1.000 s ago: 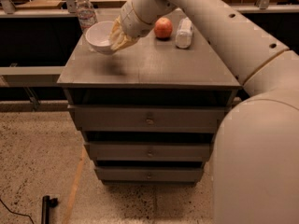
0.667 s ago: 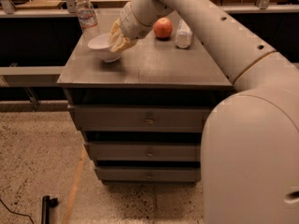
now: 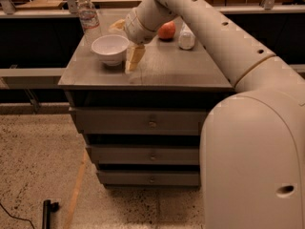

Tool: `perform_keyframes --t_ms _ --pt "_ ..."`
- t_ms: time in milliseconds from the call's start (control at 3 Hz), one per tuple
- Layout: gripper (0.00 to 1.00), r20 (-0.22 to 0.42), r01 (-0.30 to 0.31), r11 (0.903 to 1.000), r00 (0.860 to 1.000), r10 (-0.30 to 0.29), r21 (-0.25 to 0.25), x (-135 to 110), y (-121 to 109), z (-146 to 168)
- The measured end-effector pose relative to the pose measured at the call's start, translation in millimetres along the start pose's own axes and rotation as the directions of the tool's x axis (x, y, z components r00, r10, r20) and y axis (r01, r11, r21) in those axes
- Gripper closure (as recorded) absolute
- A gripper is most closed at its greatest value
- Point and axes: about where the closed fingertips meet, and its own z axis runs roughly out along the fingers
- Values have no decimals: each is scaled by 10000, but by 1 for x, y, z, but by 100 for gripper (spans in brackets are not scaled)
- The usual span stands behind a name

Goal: Move white bowl near water bottle

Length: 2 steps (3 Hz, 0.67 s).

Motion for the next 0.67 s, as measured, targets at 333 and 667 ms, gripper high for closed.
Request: perform_keyframes --t_ms 333,667 --pt "0 15 -103 9999 9999 103 79 1 0 -5" --pt "0 228 -1287 9855 9916 1269 1110 12 3 -76"
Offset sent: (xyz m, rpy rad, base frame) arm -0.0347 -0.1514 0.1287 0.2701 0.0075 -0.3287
